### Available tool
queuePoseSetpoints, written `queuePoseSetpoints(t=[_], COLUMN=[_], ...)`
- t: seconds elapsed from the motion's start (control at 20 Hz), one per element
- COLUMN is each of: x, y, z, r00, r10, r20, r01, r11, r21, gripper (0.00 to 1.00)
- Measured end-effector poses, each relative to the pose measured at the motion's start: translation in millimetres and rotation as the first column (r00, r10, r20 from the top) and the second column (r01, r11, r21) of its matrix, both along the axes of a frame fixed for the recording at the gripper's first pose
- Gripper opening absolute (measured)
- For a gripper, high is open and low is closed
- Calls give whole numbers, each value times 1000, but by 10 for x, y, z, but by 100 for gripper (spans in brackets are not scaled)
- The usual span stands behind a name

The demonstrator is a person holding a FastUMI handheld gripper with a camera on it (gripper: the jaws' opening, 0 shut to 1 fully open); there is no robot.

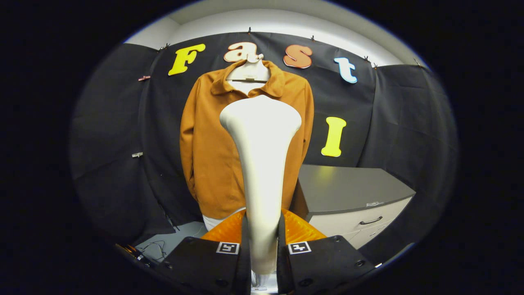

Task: Iron the clothes twice with a garment steamer, once on the left side and once on the right side.

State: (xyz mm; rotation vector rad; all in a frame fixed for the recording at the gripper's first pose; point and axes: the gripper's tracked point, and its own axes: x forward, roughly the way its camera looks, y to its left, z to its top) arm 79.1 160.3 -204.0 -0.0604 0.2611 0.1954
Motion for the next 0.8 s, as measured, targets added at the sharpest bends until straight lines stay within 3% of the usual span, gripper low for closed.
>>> queuePoseSetpoints(t=[0.45,0.8], x=[-249,-413], y=[-409,-480], z=[860,1171], r00=[994,989], r10=[-44,-50], r20=[98,139], r01=[40,40], r11=[999,997], r21=[35,71], gripper=[28,28])
